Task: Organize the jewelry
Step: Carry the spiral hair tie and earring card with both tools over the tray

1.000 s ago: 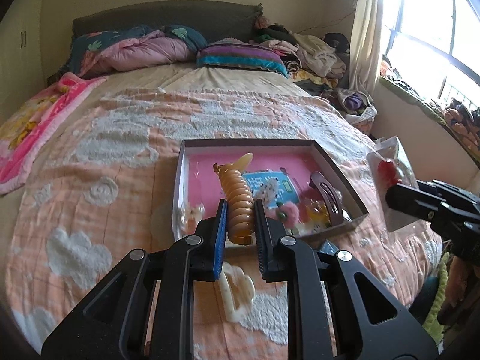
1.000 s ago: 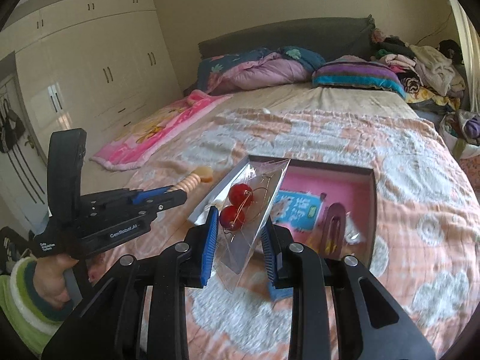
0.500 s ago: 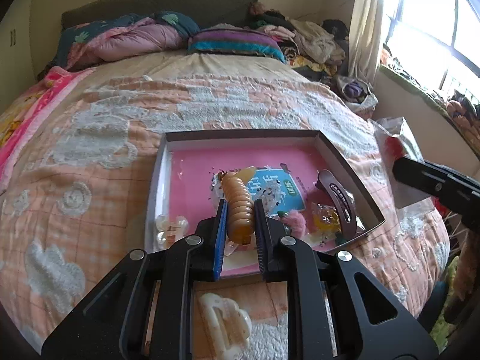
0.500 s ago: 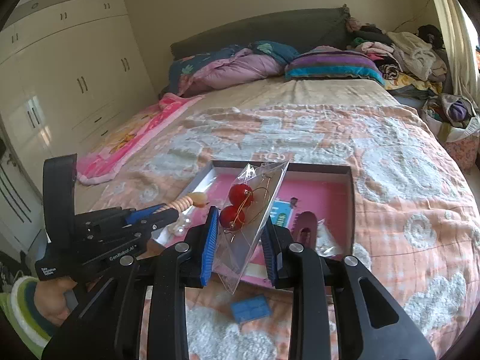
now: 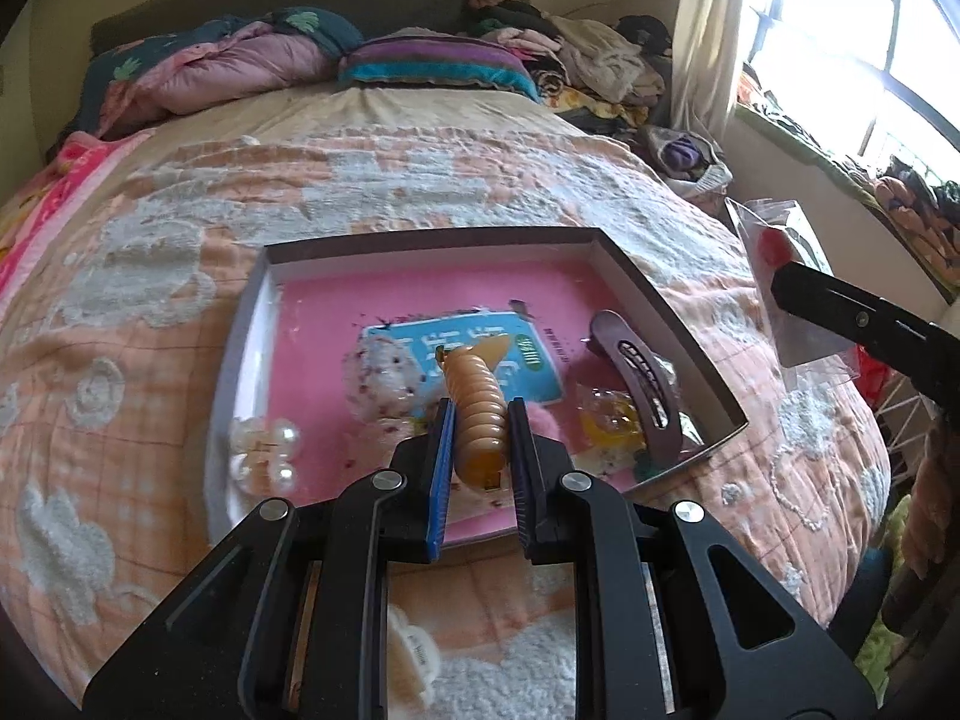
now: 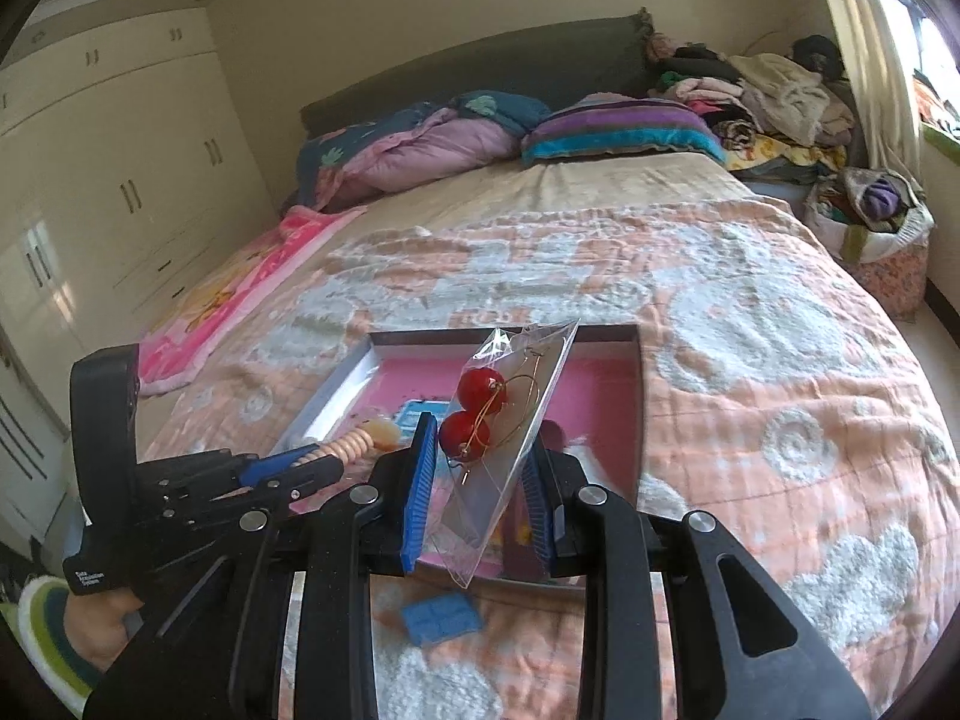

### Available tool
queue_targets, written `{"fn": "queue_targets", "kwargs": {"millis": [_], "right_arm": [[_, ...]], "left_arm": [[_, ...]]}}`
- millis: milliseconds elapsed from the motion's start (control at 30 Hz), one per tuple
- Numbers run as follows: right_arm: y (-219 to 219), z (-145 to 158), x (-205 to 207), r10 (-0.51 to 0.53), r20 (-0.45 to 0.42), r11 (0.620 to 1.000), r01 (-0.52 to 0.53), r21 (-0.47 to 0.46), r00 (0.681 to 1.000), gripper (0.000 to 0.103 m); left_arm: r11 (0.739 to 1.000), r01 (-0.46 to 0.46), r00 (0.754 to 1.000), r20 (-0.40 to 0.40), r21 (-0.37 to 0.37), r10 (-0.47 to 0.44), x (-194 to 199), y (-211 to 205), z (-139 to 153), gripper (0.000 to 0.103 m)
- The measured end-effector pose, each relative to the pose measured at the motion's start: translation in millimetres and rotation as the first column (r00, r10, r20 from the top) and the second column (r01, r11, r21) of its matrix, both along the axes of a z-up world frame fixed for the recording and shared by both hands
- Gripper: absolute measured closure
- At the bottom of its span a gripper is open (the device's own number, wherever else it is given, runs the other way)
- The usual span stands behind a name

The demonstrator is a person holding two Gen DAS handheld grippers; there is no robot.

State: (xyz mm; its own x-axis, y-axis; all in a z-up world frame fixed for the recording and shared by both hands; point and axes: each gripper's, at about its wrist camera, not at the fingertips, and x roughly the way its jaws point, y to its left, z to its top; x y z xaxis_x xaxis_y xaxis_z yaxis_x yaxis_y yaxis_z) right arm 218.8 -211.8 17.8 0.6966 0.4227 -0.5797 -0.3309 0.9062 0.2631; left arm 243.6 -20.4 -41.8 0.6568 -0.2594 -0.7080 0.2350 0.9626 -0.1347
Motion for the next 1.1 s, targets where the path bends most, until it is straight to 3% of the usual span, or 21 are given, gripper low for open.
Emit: {"fn": "queue_targets", "kwargs": {"millis": [200,400,833,1100], "right_arm": [[-12,-8,4,-0.02,-0.018,1.0,0.02,-0.006,1.0,0.077],[3,-23,14,0.017,-0.046,0.999,-0.018,-0.027,0.999,0.077],[44,-54,33,0.083,-0.117,0.994,-0.091,-0.065,0.99,0.077],[47,-50,35,0.046,-0.086,0.991,-0.057,-0.123,0.995,0.077]], "left_arm": [[0.999,-0.007,1.0,0.007,0.032,0.006,2,-6,-3,0.093],[0.997,-0.036,0.999,-0.001,0.069,0.037,6,4,-8,0.093],[0.996,-0.058,0.998,-0.019,0.064,0.059,9,17,-19,0.093],[0.998,-0.04,0.999,-0.026,0.045,0.041,14,8,-20,0.093]]}}
